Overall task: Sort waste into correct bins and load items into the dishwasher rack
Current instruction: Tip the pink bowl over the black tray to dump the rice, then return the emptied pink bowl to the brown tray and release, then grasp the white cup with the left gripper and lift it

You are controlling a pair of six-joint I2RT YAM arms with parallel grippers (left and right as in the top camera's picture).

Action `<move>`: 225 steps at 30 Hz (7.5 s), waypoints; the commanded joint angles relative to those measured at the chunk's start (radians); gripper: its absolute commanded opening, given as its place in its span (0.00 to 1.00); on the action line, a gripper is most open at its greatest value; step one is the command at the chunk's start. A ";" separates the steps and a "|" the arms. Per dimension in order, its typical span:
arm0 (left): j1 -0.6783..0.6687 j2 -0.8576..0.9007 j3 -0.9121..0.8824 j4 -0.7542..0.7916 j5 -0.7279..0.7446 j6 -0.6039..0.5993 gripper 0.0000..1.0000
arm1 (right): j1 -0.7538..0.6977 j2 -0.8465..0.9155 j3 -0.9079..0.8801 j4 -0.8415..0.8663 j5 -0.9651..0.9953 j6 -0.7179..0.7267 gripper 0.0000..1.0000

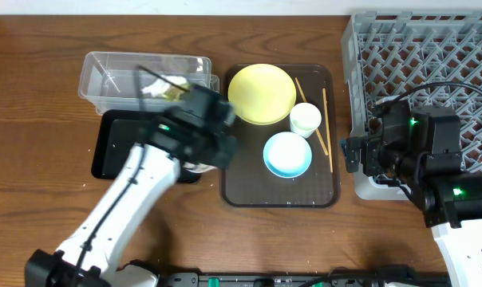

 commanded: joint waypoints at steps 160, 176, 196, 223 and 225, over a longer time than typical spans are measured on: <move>-0.150 0.247 0.096 0.219 -0.084 0.026 0.54 | 0.037 0.113 -0.010 0.201 -0.056 0.199 0.83; -0.066 0.177 0.108 0.330 -0.043 0.027 0.54 | 0.069 0.378 -0.008 0.377 -0.016 0.419 0.72; -0.190 0.591 0.516 0.272 0.045 0.091 0.54 | 0.026 0.068 -0.007 0.135 0.087 0.346 0.82; -0.122 0.614 0.516 0.271 0.209 0.003 0.06 | 0.026 0.073 -0.008 0.121 0.076 0.339 0.80; -0.080 0.574 0.516 0.242 0.336 0.003 0.06 | 0.026 0.087 -0.008 0.142 0.043 0.338 0.80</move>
